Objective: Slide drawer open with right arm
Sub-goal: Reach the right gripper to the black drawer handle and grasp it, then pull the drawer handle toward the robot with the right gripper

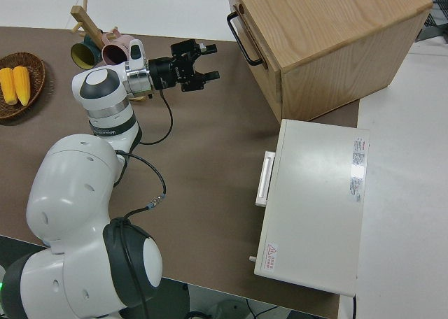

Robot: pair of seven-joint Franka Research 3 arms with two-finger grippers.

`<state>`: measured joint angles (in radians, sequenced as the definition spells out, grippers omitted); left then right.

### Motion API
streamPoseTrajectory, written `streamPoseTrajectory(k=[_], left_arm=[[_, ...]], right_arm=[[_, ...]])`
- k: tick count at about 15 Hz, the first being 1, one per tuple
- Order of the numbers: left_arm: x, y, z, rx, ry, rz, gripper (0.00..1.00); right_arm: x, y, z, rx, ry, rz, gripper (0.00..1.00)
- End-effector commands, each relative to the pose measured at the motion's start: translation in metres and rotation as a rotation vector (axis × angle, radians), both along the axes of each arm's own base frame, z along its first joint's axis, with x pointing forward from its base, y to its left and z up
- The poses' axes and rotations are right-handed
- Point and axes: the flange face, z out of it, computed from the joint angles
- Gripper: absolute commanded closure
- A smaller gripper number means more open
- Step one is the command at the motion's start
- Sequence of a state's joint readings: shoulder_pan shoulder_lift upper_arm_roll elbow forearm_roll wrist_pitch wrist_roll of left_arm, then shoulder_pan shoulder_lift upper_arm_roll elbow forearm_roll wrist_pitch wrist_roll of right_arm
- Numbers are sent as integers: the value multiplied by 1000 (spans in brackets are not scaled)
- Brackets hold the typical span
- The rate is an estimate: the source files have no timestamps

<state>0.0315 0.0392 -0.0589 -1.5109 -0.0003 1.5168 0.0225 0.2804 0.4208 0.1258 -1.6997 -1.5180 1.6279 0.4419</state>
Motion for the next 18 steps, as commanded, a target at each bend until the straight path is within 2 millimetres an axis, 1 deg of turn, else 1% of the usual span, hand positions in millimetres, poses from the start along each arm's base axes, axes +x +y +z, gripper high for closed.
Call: streamPoseTrajectory(k=[1,3,5,6,7,11,13,16,18], left_arm=[[2,1,4,16,5,-11,7],[2,1,3,16,6,-11,7],[2,1,3,16,6,-11,7],[2,1,4,16,5,-11,7],[2,1,4,16,5,-11,7],[2,1,3,16,6,-11,7],[2,1,4,16,5,-11,7],[2,1,3,16,6,-11,7],[2,1,3,16,6,-11,7]], right_arm=[[17,-23,-3,3,-30,53,19],[24,-32,1,29,-36,76,19],[29,-37,-3,-4,-36,92,21],[31,-37,-9,-32,-32,107,19],[33,-38,-11,-60,-35,123,19],[42,-47,-9,-94,-60,130,21],[46,-48,-12,-89,-57,139,21],[51,-55,-12,-127,-65,160,21],[54,-57,-6,-132,-77,163,34]])
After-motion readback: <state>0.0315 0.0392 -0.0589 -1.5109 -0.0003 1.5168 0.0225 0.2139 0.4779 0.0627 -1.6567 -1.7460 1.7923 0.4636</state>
